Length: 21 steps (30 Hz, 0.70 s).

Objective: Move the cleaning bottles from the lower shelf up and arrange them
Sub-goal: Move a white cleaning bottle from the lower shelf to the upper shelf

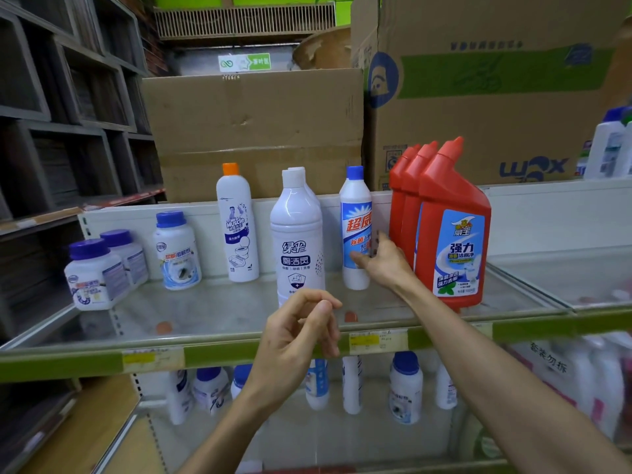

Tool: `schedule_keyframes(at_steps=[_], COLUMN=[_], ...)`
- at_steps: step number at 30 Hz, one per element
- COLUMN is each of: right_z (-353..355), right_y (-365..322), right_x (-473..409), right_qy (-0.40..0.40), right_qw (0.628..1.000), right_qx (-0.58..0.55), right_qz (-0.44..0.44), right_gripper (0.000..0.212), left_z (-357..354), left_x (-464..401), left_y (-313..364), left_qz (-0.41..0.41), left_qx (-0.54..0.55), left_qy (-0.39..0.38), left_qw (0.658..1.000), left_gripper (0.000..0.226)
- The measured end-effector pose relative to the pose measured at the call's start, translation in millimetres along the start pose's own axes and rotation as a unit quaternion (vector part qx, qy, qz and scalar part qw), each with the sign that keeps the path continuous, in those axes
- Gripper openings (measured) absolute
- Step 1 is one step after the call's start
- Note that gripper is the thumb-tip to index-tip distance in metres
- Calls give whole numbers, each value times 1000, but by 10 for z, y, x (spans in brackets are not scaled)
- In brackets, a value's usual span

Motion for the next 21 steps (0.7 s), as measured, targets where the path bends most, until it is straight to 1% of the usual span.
schedule_keyframes(at_steps=[2, 3, 4, 6, 8, 9, 11, 13, 16, 19, 21], right_z=[102, 153, 206, 303, 364, 389, 444, 489, 532, 570, 605], right_y=[-63, -121, -204, -402, -585, -656, -764, -827, -821, -701, -559], right_x=[84, 146, 221, 389, 586, 690, 916, 1143, 1407, 1589, 1706], right_qy=[53, 81, 108, 147, 159, 161, 168, 163, 128, 90, 79], right_qw=[998, 996, 993, 986, 979, 976, 970, 966, 966, 965, 961], right_qx=[22, 28, 27, 0, -40, -55, -65, -64, -70, -75, -72], right_qz=[-2, 7, 26, 78, 119, 135, 164, 188, 214, 235, 253], right_gripper=[69, 74, 72, 50, 26, 17, 9, 8, 8, 7, 7], left_z=[-1, -10, -23, -64, -121, -150, -197, -233, -263, -283, -322], left_x=[76, 128, 195, 367, 575, 676, 849, 941, 957, 914, 895], left_y=[-54, -107, -180, -384, -640, -777, -1052, -1307, -1654, -1966, -2166], left_qz=[9, 16, 26, 57, 99, 122, 172, 217, 269, 316, 348], left_qx=[10, 11, 10, 11, -2, -15, -47, -67, -90, -90, -88], left_qy=[-9, -16, -24, -47, -82, -100, -127, -136, -117, -58, -13], left_qw=[1000, 1000, 999, 997, 992, 987, 976, 964, 952, 943, 933], left_gripper=[18, 19, 18, 18, 19, 20, 22, 18, 15, 16, 18])
Point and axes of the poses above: each hand's wrist, its own x-axis away from the middle knuckle, its own z-axis out of the back of the hand, y = z × x, the point moved 6 cm from there along -x, towards the middle knuckle, and after that the axes turned 4 degrees about x, right-handed, at the moved point
